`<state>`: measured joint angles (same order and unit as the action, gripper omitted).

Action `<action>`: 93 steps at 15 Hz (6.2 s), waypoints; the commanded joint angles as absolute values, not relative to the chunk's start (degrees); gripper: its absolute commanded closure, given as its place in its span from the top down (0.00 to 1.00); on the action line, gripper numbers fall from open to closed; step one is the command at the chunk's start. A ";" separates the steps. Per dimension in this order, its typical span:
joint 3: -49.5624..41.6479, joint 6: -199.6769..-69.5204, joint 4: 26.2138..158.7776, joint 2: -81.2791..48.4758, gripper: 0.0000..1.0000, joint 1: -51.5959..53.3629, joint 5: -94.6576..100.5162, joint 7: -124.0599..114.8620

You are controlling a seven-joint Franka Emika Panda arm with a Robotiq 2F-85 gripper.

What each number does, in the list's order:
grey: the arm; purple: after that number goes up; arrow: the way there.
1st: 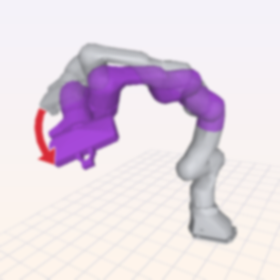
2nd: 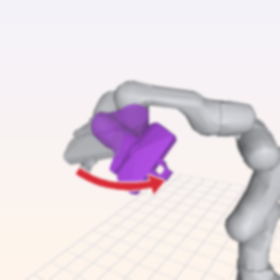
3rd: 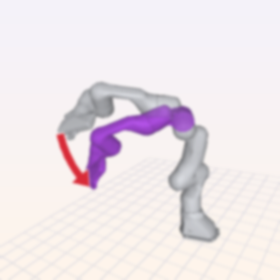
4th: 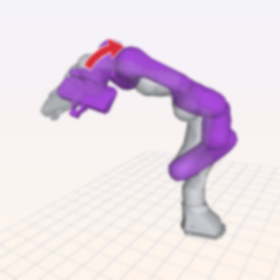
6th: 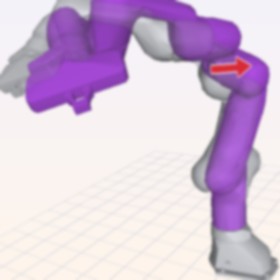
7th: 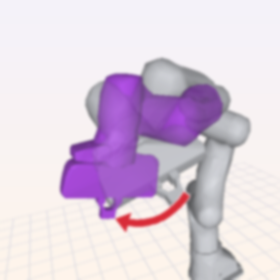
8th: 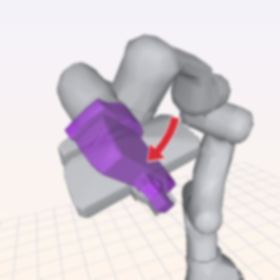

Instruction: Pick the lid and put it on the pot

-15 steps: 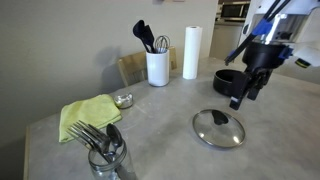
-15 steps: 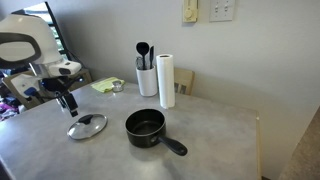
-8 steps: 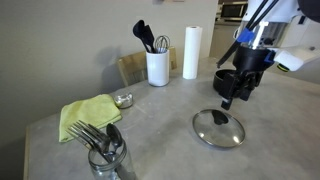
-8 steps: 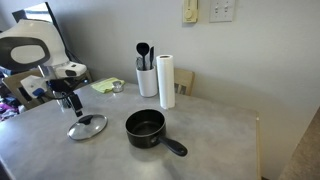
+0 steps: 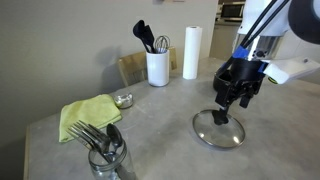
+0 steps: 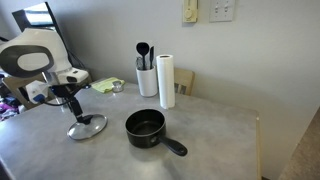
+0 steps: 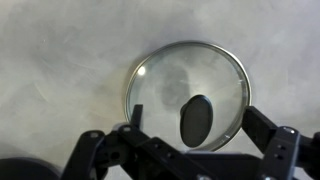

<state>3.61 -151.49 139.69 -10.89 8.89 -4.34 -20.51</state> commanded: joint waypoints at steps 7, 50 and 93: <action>1.34 -159.34 135.58 -20.41 1.00 11.45 -2.72 -27.69; 16.23 -127.92 107.59 -21.39 0.12 -23.49 0.34 49.60; -0.76 -146.48 115.66 -23.19 0.12 -13.07 1.85 47.29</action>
